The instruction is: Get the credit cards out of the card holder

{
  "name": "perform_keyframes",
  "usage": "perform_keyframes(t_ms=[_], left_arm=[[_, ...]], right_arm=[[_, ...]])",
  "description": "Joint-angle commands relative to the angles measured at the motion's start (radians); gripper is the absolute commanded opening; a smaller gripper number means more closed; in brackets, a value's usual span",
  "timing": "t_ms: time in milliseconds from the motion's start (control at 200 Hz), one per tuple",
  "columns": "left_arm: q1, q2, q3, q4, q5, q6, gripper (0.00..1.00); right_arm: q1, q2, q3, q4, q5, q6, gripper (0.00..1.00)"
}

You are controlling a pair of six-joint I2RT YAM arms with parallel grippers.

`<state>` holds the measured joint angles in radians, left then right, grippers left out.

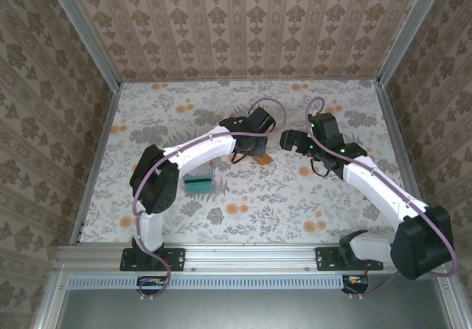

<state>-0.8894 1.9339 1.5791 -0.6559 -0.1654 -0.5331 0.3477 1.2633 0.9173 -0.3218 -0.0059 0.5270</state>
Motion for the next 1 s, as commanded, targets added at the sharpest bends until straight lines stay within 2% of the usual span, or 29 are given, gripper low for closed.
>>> perform_keyframes(t_ms=[0, 105, 245, 395, 545, 645, 995], left_arm=[[0.007, -0.087, -0.07, 0.052, 0.06, 0.05, 0.0], [0.026, -0.164, -0.165, 0.085, 0.097, 0.062, 0.0], [0.059, -0.235, -0.261, 0.137, 0.136, 0.084, 0.0], [0.092, -0.275, -0.296, 0.176, 0.165, 0.084, 0.0], [0.097, -0.267, -0.289, 0.191, 0.189, 0.081, 0.0], [0.095, -0.265, -0.276, 0.198, 0.203, 0.075, 0.0], [0.083, -0.265, -0.251, 0.194, 0.211, 0.072, 0.0]], right_arm=[[0.033, 0.064, 0.06, -0.023, -0.038, -0.019, 1.0], [0.065, 0.119, 0.09, -0.013, -0.09, -0.035, 0.99], [0.096, 0.211, 0.125, 0.001, -0.172, -0.05, 0.89], [0.13, 0.271, 0.152, 0.01, -0.209, -0.08, 0.79], [0.141, 0.347, 0.167, 0.058, -0.338, -0.064, 0.68], [0.144, 0.404, 0.174, 0.089, -0.42, -0.021, 0.67], [0.134, 0.453, 0.147, 0.155, -0.476, 0.04, 0.63]])
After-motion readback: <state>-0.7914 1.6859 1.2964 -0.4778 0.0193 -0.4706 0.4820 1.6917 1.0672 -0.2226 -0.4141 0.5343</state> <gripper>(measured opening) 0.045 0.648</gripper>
